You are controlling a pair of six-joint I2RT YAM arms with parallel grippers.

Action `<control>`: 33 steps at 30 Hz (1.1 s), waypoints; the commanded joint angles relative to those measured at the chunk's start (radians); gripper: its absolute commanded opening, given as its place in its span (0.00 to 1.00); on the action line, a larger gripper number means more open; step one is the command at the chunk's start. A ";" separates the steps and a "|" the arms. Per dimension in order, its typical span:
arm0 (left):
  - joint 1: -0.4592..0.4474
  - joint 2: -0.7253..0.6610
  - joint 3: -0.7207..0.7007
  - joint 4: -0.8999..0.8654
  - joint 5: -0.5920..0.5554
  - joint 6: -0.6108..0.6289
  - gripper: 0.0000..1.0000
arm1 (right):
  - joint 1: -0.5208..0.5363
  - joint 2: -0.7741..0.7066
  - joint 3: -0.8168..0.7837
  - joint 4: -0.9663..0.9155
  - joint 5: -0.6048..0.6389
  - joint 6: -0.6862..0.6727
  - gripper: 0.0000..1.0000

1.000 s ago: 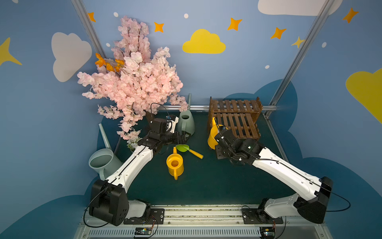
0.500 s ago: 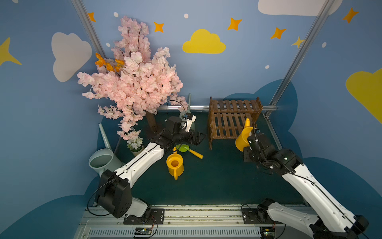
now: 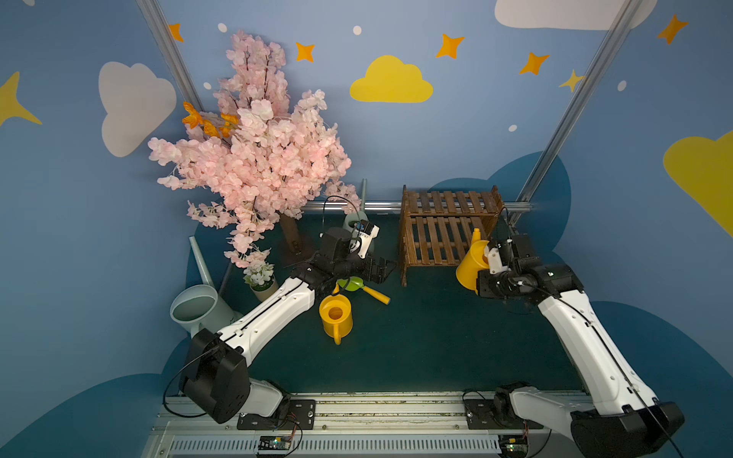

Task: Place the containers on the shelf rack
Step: 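Place the container on the shelf.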

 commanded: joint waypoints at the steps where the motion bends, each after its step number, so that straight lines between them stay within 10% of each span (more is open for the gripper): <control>1: 0.000 -0.034 -0.010 -0.012 -0.024 0.035 1.00 | -0.033 0.024 0.051 0.011 -0.051 -0.067 0.08; 33: 0.004 -0.042 -0.008 -0.059 -0.046 0.075 1.00 | -0.105 0.358 0.273 0.006 -0.023 -0.176 0.08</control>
